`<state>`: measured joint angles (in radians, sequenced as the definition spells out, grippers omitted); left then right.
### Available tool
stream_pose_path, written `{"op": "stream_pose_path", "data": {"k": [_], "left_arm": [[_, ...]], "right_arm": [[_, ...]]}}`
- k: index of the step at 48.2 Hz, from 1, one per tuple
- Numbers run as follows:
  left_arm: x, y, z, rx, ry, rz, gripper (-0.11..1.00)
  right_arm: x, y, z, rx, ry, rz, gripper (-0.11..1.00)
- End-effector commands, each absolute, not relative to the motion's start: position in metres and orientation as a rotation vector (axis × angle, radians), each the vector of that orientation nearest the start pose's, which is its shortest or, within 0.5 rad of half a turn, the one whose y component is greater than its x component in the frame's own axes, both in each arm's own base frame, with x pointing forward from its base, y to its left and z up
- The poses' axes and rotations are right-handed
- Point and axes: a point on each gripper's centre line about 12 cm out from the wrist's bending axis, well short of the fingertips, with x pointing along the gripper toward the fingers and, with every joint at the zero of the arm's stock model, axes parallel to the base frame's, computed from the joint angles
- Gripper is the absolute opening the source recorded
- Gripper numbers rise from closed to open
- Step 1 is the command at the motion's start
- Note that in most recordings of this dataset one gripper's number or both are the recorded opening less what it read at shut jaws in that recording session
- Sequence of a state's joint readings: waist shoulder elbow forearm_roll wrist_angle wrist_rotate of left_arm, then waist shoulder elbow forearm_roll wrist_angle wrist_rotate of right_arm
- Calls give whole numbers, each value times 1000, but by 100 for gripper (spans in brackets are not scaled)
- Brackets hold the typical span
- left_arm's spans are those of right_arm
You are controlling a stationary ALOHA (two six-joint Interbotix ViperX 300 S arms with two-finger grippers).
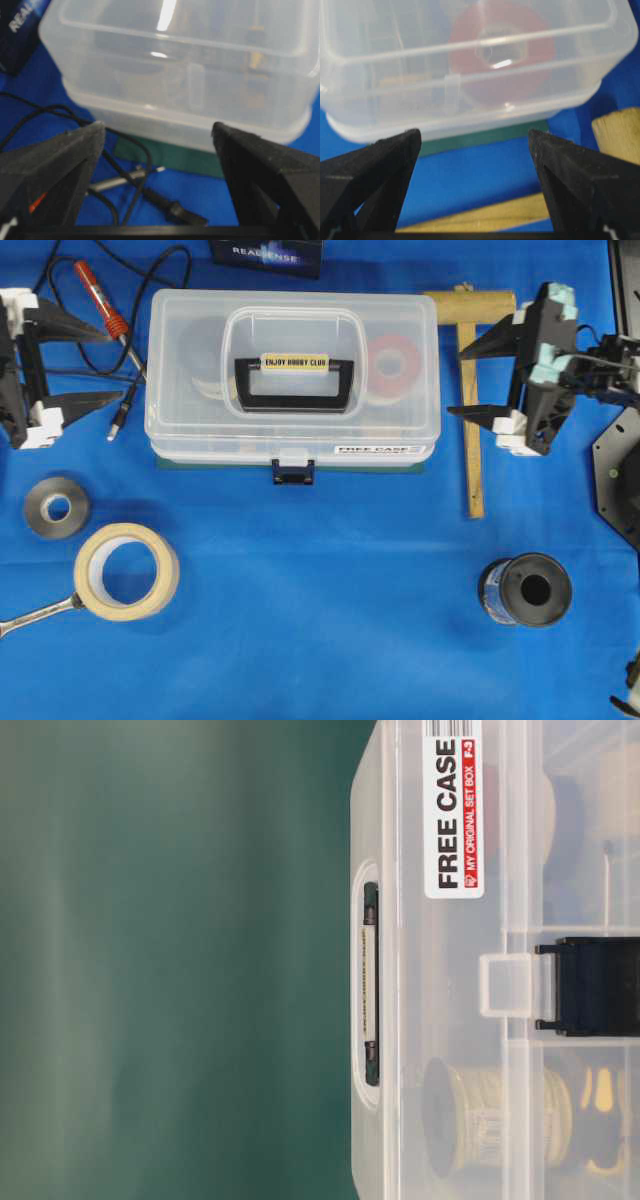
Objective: Open the tool box with both arms.
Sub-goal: 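Position both open grippers at the lid edges on either side of the box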
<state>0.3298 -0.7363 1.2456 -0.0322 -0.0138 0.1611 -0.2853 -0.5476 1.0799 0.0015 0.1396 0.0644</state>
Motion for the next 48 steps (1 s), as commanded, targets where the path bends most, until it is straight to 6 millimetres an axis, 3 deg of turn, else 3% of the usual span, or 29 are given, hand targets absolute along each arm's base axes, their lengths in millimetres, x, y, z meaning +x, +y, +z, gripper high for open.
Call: {"op": "stream_pose_path", "data": {"k": [1,18,27,38,48], "left_arm": [[209,72,192,49,481,299,90],[241,84,185,44,504,298,90],[246,84,185,40,504,296,90],[247,81,194,34,471,287,90],[248,74,215,47,397,267,90]], "right_arm": [[247,-73,198,158,613,-300,85],[266,-79,197,152,586,-300,85],[267,-79,198,151,583,-298,85],[267,-79,204,142,563,-298,85],[265,-79,220,133,516,-297,85]]}}
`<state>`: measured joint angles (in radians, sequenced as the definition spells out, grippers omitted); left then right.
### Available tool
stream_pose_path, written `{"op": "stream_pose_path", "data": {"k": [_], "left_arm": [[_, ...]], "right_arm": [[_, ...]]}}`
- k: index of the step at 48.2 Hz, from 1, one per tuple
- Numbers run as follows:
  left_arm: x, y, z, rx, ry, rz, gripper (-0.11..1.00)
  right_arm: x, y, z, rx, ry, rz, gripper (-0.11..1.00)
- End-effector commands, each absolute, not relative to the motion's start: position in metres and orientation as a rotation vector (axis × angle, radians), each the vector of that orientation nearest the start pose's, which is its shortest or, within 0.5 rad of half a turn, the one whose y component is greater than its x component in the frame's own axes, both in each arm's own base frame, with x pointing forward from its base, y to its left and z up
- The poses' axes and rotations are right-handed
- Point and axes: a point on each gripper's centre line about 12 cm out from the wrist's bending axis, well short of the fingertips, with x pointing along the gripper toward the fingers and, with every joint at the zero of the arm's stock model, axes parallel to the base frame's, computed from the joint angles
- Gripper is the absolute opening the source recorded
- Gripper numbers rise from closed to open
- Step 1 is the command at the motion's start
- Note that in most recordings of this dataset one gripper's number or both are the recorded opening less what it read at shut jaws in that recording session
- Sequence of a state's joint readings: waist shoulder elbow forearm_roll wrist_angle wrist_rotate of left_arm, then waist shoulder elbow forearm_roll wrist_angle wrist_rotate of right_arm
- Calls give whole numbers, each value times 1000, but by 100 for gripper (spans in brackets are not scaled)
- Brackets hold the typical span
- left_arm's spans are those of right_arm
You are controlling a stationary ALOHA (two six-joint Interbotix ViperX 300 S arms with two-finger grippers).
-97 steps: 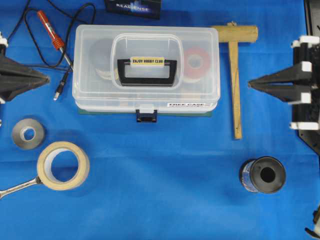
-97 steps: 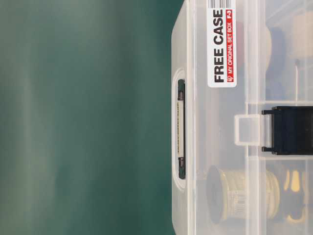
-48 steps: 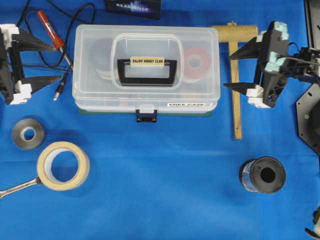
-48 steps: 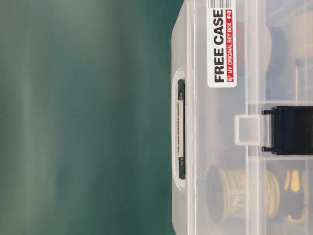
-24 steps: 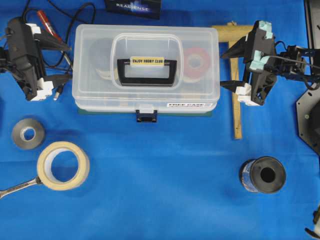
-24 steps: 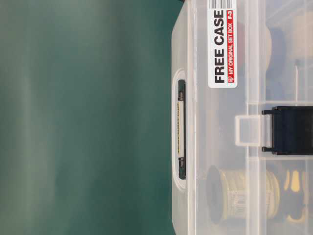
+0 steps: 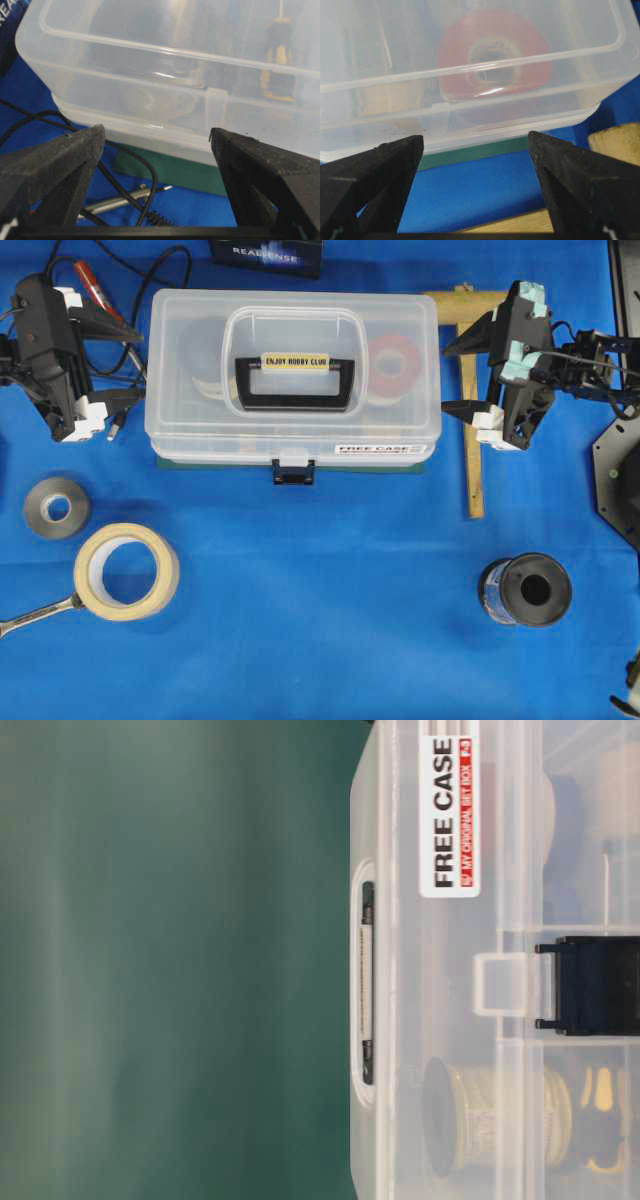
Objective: Open the tool box with both arms.
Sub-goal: 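Position both open grippers at the lid edges on either side of the box, then lift the clear lid with both grippers and swing it back open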
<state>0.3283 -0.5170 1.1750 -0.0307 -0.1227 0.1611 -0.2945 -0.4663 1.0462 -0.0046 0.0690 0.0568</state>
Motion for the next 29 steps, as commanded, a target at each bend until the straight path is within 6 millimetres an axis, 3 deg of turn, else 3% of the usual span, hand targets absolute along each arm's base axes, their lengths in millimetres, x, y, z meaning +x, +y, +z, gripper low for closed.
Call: {"op": "stream_pose_path", "data": {"k": [1,29], "left_arm": [[249,73,218,49,388,266,90],[233,74,244,74,281,293,90]], "right_arm": [[265,-79,221,132,511,-297,85],[250,-78,257,105,375,-308,85]]}}
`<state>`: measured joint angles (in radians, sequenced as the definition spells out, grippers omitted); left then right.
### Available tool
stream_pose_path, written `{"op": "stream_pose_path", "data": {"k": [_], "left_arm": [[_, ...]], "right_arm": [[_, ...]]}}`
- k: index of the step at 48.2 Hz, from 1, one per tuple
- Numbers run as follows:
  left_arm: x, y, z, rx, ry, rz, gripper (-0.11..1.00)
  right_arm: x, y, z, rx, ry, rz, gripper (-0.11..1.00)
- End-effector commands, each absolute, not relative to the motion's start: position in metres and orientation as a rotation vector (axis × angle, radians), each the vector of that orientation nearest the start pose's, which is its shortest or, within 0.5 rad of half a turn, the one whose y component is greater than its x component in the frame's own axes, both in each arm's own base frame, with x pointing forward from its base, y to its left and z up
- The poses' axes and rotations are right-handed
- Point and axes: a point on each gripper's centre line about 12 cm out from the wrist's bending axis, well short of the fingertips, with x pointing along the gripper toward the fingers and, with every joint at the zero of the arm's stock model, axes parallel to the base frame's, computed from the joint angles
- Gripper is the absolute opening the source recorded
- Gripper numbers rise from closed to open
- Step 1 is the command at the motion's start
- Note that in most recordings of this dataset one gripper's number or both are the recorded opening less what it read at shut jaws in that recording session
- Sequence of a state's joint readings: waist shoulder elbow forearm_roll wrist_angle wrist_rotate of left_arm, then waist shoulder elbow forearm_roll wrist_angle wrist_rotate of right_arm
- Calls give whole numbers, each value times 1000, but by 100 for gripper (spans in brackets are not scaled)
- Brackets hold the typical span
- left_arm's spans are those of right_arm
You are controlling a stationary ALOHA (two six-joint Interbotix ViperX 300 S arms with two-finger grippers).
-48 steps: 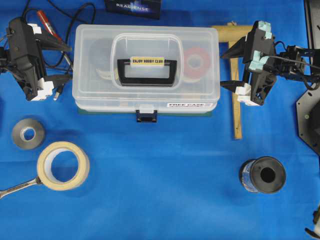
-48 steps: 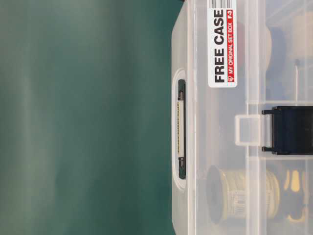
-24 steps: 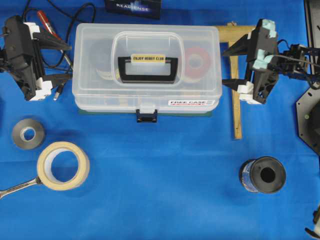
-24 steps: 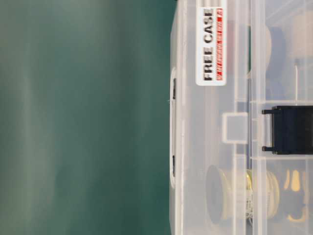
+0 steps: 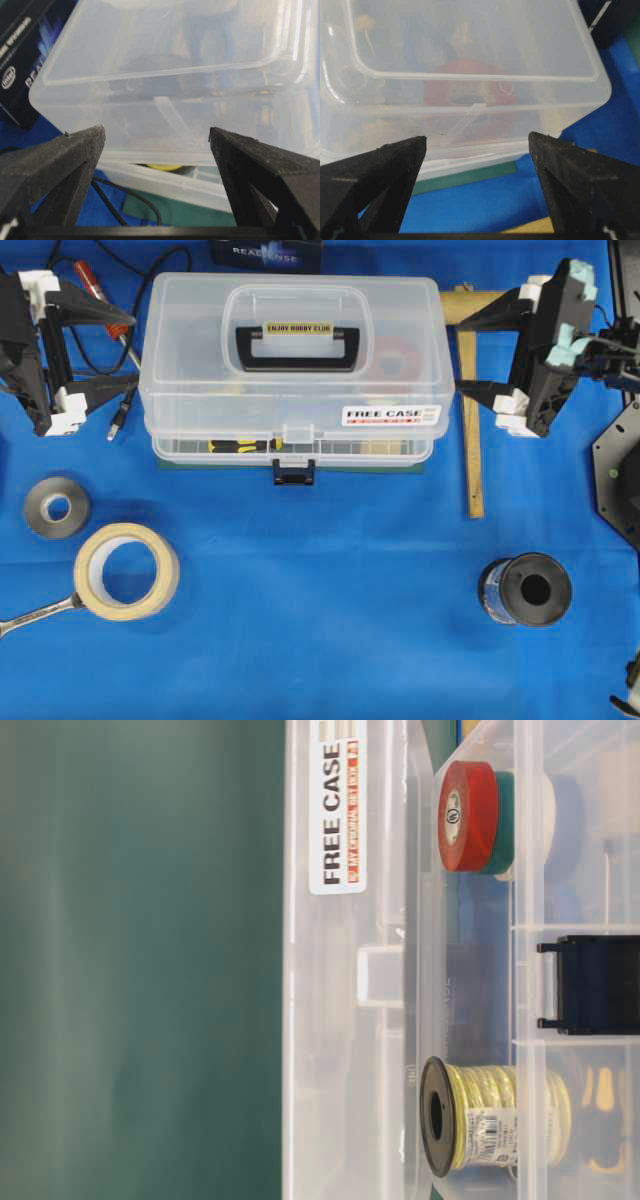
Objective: Open the tool box with both arms.
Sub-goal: 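Lift the clear lid with both grippers and swing it back open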
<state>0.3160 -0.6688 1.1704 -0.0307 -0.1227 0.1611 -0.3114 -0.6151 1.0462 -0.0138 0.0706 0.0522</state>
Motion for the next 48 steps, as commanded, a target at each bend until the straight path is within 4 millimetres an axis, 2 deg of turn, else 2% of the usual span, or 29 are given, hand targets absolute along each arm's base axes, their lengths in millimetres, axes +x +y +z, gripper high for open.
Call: {"op": "stream_pose_path", "data": {"k": [1,22,37,48], "left_arm": [[233,74,245,76,278,295,90],[232,85,256,95,208,341,90],[225,107,260,100,178,439,90],[224,121,262,128,172,489,90]], "right_arm": [[250,-78,257,105,375,-309,85],[249,-93,266,106,327,-363,85],[245,-115,275,110,283,-442,85],[245,-135,270,122,300,-507,85]]}}
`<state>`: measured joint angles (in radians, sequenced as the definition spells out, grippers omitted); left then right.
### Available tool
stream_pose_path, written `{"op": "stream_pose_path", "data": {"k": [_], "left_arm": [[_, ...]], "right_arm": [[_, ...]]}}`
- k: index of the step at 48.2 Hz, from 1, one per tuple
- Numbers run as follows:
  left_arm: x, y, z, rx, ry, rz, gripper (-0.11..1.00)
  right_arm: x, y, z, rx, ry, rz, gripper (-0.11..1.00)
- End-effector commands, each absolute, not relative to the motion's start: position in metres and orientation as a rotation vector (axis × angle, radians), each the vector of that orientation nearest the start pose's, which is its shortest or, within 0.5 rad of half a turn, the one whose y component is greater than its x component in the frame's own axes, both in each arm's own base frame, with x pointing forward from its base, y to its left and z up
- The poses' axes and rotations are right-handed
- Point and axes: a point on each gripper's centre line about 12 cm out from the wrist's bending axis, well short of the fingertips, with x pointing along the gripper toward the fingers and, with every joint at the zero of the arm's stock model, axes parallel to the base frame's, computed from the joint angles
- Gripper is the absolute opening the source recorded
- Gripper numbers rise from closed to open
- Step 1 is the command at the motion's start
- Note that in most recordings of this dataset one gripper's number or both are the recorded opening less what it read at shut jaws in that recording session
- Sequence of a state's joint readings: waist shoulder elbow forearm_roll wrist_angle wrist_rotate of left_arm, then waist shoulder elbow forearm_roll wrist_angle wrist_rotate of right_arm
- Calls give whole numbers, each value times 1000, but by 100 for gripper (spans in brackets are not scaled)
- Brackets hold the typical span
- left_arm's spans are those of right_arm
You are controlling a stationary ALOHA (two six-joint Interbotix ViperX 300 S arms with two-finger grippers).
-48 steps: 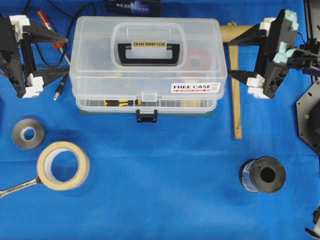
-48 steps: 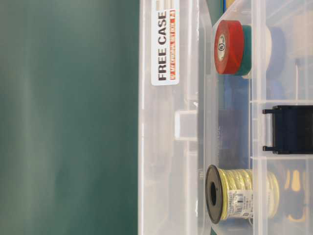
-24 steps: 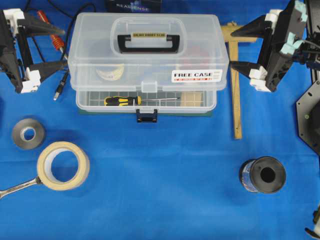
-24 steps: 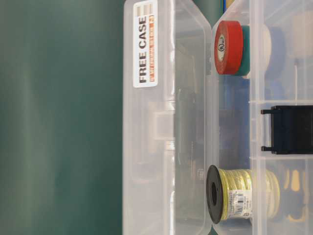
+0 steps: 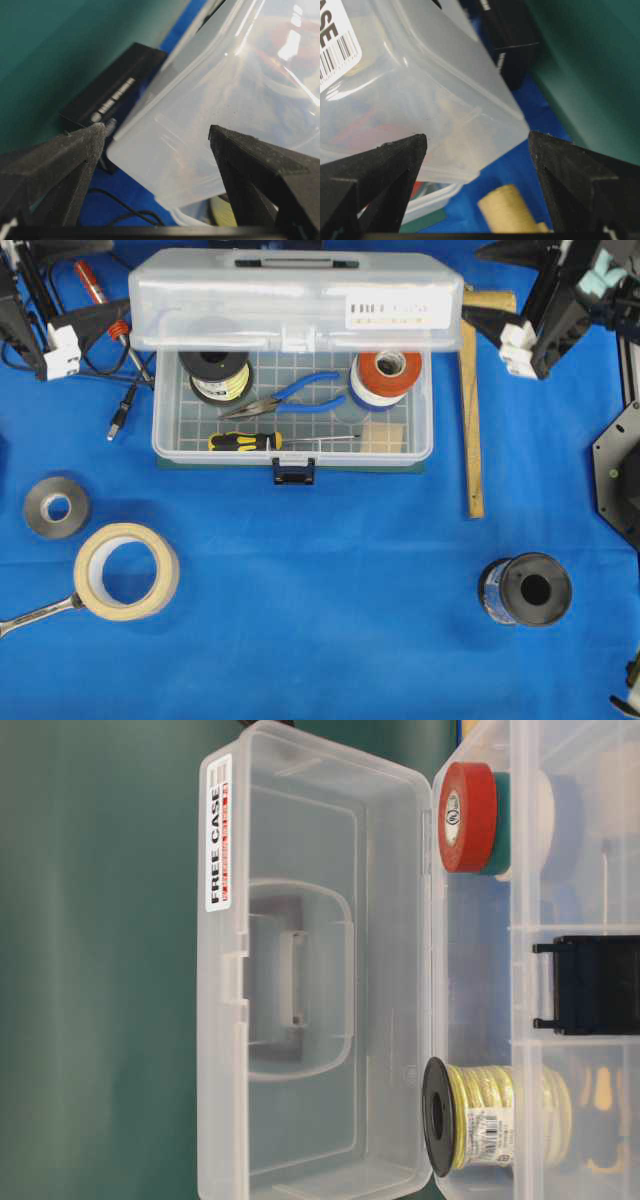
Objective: Open the tool box with both arms.
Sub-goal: 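Lift the clear lid with both grippers and swing it back open, then release the opened lid and pull both grippers away from the box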
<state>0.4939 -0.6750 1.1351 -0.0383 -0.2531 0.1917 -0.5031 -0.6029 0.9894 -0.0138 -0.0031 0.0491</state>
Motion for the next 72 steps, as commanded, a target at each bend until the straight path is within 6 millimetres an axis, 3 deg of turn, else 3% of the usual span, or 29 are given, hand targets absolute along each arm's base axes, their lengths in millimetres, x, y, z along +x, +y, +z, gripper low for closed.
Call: {"op": "stream_pose_path", "data": {"k": [1,36,51,60,72], "left_arm": [[224,123,262,133,172,493,90],[236,185,254,119,246,649,90],[240,199,251,111,268,673,90],[232,199,251,108,270,690,90],[210,195,249,101,282,727,90]], "right_arm": [[245,-137,269,123,303,-511,85],[263,-204,260,111,368,-647,85],[268,-215,260,115,372,-662,85],[262,-216,259,123,381,-675,85],[233,-213,260,130,375,-728,85]]}}
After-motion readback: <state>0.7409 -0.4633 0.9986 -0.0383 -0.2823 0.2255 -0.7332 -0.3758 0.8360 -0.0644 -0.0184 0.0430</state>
